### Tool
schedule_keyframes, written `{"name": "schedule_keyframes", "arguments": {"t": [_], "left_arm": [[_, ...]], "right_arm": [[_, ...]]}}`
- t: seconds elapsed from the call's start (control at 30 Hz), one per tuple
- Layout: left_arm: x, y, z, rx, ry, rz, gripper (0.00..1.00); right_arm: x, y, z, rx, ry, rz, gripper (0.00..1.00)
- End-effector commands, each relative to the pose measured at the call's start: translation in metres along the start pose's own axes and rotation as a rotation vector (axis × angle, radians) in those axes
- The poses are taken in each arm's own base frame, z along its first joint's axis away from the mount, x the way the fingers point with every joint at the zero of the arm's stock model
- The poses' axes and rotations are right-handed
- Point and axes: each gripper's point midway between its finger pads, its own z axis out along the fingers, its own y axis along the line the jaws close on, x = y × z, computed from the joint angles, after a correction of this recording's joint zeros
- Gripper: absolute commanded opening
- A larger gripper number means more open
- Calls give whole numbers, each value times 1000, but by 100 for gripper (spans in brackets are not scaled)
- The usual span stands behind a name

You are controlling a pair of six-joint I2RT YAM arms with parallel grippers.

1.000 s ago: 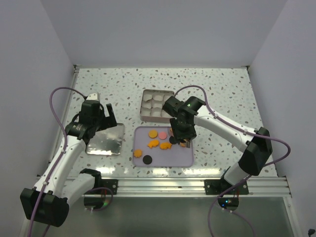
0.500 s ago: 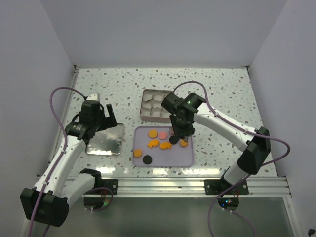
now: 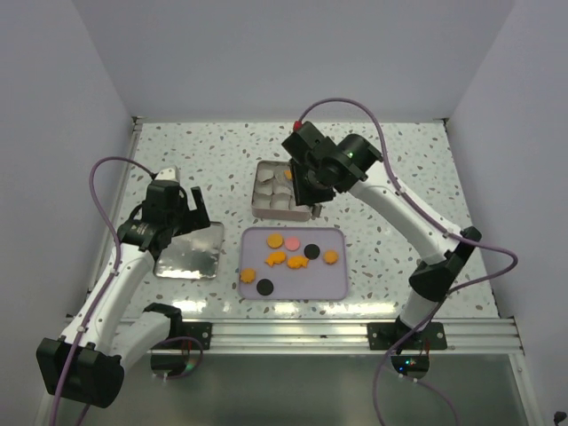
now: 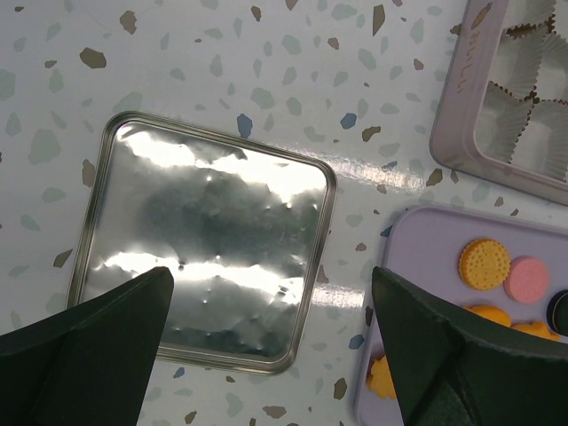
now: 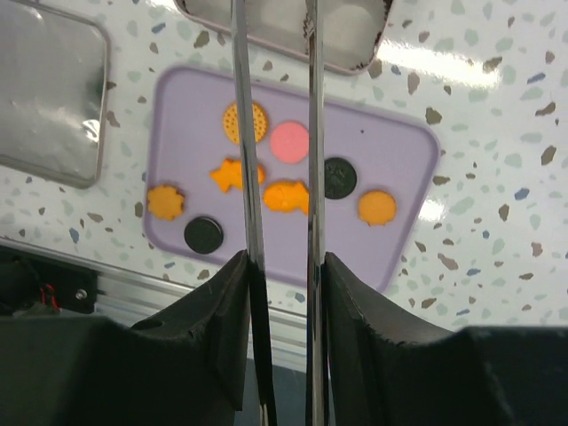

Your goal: Pack the cookies

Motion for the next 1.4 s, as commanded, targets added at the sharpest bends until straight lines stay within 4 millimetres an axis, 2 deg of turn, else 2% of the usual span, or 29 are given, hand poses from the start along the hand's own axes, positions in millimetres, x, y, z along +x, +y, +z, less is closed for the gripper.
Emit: {"name": "schedule_keyframes", "arguments": {"t": [0.0,0.03,0.1,0.3,0.43,0.57,0.77,1.0,1.13,1.37], "left_arm": [[-7,-7,-1,30,-35,7,100],[-8,-7,-1,31,-36,6,100],[-7,-7,-1,31,-33,8,100],[-7,-6,-1,28,-34,7,100],[-7,-6,1,25,-31,8,100],[-6,-6,2,21,-22,8,100],[-4,-7,3,26,-15,12,100],[-3,-9,5,37,-4,19,100],[-3,-9,6,38,-5,19,100],[-4,-9,5,38,-10,17,100]], "right_arm": [[2,-24,0,122,87,-80,28],[-3,-27,13,137,108,-84,28],[-19,-29,21,114,99,-49,28],[-46,-41,57,96,128,2,27],[-54,-42,75,92,149,-7,26],[-51,-43,91,101,182,-9,26],[-45,-52,100,133,200,-6,27],[-45,-59,97,159,195,4,29],[-41,-64,98,174,200,11,34],[-46,-76,92,201,183,24,41]]}}
